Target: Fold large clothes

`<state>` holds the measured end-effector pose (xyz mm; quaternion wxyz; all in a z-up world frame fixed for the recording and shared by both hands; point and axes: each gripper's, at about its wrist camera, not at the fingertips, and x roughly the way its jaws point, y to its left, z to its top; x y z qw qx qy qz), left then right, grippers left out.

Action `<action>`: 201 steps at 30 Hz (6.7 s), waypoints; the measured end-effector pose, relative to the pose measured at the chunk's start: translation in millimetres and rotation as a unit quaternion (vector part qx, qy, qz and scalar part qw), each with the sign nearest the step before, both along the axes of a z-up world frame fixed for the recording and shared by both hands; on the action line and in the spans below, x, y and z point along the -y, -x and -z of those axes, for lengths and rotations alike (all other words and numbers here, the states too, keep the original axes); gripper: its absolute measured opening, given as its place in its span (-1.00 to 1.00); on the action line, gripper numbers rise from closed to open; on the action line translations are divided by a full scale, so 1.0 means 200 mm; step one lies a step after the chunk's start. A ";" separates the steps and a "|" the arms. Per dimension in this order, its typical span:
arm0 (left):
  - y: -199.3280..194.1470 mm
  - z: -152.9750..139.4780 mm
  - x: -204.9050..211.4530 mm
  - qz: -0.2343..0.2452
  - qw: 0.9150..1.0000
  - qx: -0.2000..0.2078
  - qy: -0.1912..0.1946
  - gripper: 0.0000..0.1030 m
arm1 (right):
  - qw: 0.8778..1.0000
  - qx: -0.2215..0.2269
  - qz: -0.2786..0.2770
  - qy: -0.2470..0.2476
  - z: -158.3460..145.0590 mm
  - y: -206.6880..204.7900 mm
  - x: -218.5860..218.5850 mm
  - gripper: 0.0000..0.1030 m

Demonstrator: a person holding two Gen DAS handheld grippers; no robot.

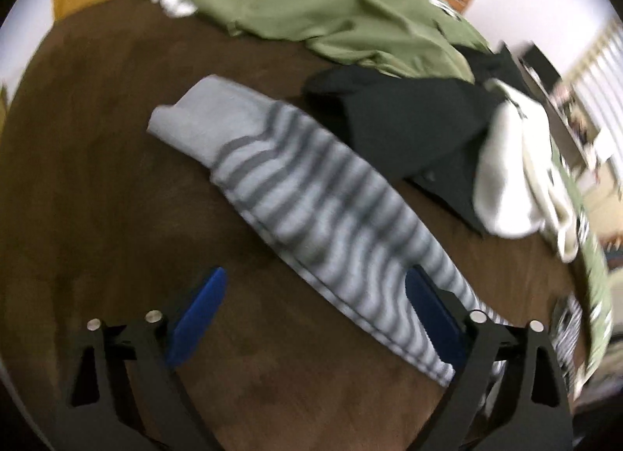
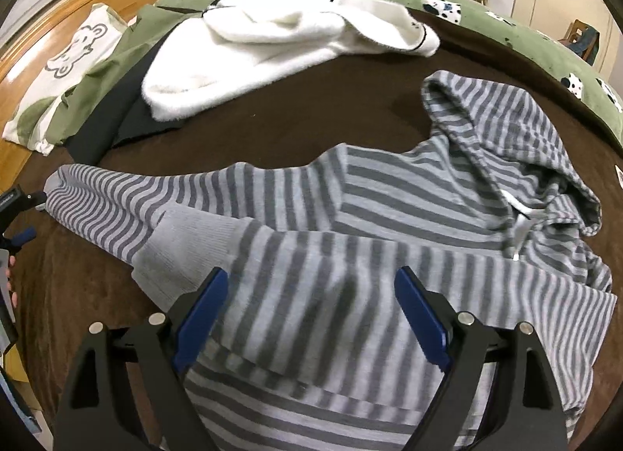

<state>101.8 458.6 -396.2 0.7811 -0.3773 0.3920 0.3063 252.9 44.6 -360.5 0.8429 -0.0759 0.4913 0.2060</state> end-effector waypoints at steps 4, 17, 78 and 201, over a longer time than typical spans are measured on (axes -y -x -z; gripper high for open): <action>0.04 0.08 -0.11 -0.028 0.999 0.004 0.022 0.58 | 1.000 -0.008 0.009 0.004 0.05 -0.02 -0.06 0.68; -0.02 0.19 -0.41 -0.061 0.998 0.025 0.016 0.15 | 1.000 -0.007 0.016 0.012 0.10 -0.09 -0.20 0.68; -0.57 -1.52 1.27 0.407 0.834 0.371 0.018 -0.69 | 0.981 -0.024 0.190 -0.017 0.04 0.03 0.66 0.84; -0.85 -0.10 1.96 0.498 0.836 -0.044 -0.226 0.88 | 0.874 -0.024 0.471 -0.118 0.09 0.42 2.09 0.50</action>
